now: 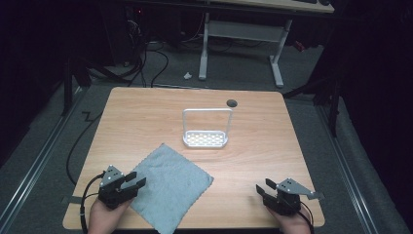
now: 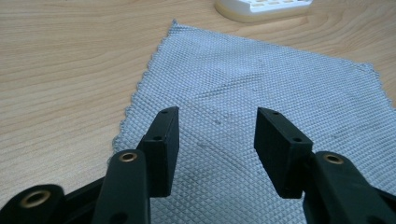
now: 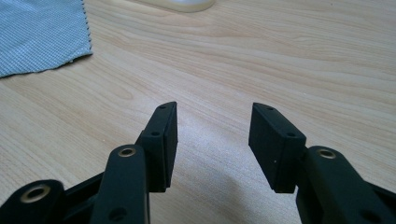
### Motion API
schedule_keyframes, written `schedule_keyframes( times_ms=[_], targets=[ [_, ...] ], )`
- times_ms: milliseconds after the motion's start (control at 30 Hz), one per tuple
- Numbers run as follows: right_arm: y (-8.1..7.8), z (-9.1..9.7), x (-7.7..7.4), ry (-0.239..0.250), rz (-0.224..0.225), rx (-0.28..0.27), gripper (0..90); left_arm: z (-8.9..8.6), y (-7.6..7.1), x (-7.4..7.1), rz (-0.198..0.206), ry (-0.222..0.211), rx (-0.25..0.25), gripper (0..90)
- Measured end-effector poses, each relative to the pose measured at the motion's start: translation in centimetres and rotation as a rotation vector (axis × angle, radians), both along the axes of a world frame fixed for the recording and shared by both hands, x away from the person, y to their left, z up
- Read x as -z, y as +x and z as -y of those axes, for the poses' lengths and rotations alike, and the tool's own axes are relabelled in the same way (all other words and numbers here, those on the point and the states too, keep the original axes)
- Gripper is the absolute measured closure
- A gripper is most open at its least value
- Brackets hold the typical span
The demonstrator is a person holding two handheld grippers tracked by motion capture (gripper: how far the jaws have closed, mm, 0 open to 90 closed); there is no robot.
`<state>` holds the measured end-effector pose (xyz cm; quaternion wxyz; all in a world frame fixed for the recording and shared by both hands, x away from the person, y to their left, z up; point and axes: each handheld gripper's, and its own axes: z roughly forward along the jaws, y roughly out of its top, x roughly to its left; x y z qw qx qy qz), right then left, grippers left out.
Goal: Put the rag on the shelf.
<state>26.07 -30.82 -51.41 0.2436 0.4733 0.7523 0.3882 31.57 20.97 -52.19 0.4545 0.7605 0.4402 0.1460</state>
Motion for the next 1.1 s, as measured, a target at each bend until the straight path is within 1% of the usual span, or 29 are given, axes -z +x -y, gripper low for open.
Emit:
schedule_keyframes(
  times_ms=[233,300,367,400,433,467,500,533,567,633,700,733,767,800,867,933,967,1000,1067,1100],
  targets=[
    [-0.1,0.0,0.0,0.004,-0.002,0.003,53.1,0.1,0.0,-0.1,-0.001,0.002,0.003,50.6],
    [0.0,0.0,0.0,0.005,-0.003,0.004,53.1,0.3,-0.3,-0.3,0.002,-0.011,0.021,52.6],
    [0.0,0.0,0.0,0.005,-0.002,0.003,53.1,1.0,-0.7,-0.8,0.000,-0.025,0.061,60.7],
    [0.0,0.0,0.0,0.003,-0.002,0.003,53.1,1.6,-0.9,-1.1,-0.003,-0.009,0.080,66.0],
    [0.0,0.0,0.0,0.001,-0.001,0.001,53.1,2.4,-1.2,-1.3,-0.018,0.038,0.083,77.6],
    [0.0,0.0,0.0,0.000,-0.002,0.000,53.1,3.2,-1.5,-1.4,-0.023,0.059,0.098,87.4],
    [0.0,-0.1,0.0,-0.001,-0.004,-0.002,53.1,4.1,-1.7,-1.5,-0.037,0.068,0.122,89.8],
    [0.0,-0.1,0.0,0.002,-0.003,0.000,53.2,4.9,-1.9,-1.5,-0.052,0.091,0.145,89.8],
    [0.0,-0.1,0.0,0.002,-0.004,-0.002,53.2,5.8,-2.2,-1.3,-0.064,0.094,0.177,89.9],
    [0.0,-0.1,0.0,0.002,-0.002,-0.003,53.3,7.3,-2.8,-0.9,-0.084,0.119,0.238,89.8],
    [0.0,-0.2,0.0,0.000,-0.003,-0.007,53.3,8.9,-3.3,-0.4,-0.100,0.159,0.289,89.8],
    [0.0,-0.3,0.0,-0.002,-0.004,-0.016,53.4,9.3,-3.5,-0.2,-0.106,0.171,0.301,89.8],
    [0.0,-0.3,0.0,-0.002,-0.004,-0.016,53.4,9.9,-3.6,0.0,-0.111,0.192,0.309,89.8],
    [0.0,-0.4,0.1,-0.001,-0.007,-0.015,54.1,10.3,-3.7,0.1,-0.106,0.206,0.313,89.8],
    [0.0,-0.5,0.1,0.001,-0.006,-0.040,59.6,10.8,-3.6,0.1,-0.120,0.191,0.315,89.8],
    [0.1,-0.9,-0.1,0.008,-0.012,-0.051,64.2,11.4,-3.4,0.2,-0.122,0.174,0.324,89.8],
    [0.1,-0.9,-0.1,0.008,-0.012,-0.051,64.2,11.9,-3.2,0.3,-0.128,0.158,0.334,89.8],
    [0.2,-1.1,-0.1,0.012,-0.017,-0.056,65.0,12.7,-3.1,0.4,-0.127,0.147,0.358,89.8],
    [0.4,-1.8,-0.1,0.025,-0.024,-0.075,67.0,14.1,-3.1,0.4,-0.117,0.148,0.399,89.8],
    [0.5,-2.3,-0.1,0.039,-0.033,-0.089,67.5,14.6,-3.1,0.4,-0.114,0.143,0.412,89.7]
  ],
)
